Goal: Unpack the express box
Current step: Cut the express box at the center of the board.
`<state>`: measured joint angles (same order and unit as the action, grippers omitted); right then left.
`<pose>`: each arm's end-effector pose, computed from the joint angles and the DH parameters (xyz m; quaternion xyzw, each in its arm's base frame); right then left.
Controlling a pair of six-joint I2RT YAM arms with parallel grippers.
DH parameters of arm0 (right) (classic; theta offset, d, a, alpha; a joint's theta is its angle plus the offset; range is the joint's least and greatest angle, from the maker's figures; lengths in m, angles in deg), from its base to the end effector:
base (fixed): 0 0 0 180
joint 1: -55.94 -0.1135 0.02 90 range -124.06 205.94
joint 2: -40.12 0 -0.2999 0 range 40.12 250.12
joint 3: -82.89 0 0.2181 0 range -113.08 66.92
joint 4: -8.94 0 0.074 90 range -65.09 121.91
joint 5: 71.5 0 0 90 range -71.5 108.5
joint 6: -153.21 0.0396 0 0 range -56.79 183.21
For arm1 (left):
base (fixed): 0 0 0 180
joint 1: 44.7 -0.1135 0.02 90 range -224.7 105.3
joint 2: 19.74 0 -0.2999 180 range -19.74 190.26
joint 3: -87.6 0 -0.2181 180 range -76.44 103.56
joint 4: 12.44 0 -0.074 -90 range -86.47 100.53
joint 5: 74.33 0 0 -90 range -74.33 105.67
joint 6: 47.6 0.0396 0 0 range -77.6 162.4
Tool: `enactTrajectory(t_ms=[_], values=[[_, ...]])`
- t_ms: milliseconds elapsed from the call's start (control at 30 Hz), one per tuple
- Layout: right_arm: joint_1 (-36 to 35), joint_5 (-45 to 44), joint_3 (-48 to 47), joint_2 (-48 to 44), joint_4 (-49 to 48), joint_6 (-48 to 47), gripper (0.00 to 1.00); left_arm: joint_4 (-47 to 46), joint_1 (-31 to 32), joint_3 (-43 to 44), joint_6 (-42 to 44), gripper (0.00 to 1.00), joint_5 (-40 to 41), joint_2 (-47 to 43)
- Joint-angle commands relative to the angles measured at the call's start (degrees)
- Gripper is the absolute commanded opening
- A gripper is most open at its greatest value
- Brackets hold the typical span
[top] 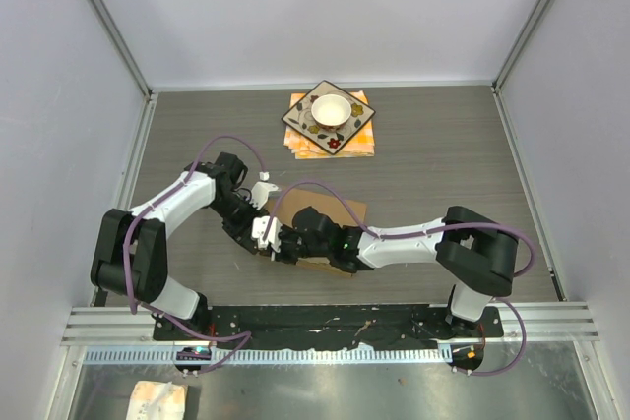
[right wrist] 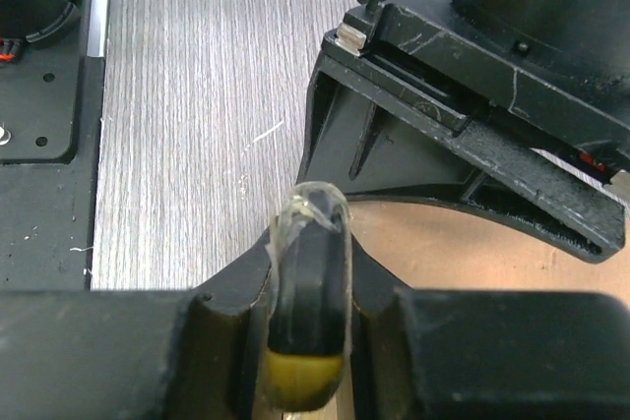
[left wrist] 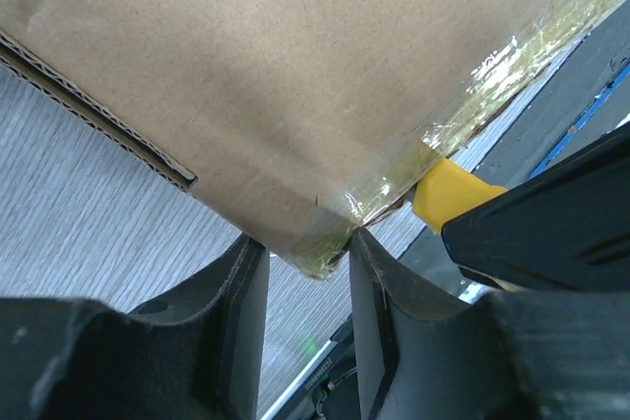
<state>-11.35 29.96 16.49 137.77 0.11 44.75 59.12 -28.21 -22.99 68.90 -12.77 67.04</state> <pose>0.1281 0.3265 0.2546 -0.6033 0.5682 0.3043 0.4696 0.1992 -0.0786 0.2390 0.3573 0.9011 -0.2439 0.0304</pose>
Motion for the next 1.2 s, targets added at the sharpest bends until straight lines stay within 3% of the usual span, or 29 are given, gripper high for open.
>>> enactTrajectory(t_ms=[0,133,1167], values=[[0.2,-4.7,1.7,-3.4,4.7,-0.8,0.01,-4.9,-1.2,-1.8,5.1,0.11,12.4,2.4],[0.1,-6.1,3.8,-7.6,8.5,-0.2,0.01,-5.3,-1.5,-1.2,4.6,0.00,13.2,3.2],[-0.2,-15.5,5.6,-18.5,29.6,3.5,0.01,-5.1,-2.9,0.0,7.1,0.00,17.9,2.4]])
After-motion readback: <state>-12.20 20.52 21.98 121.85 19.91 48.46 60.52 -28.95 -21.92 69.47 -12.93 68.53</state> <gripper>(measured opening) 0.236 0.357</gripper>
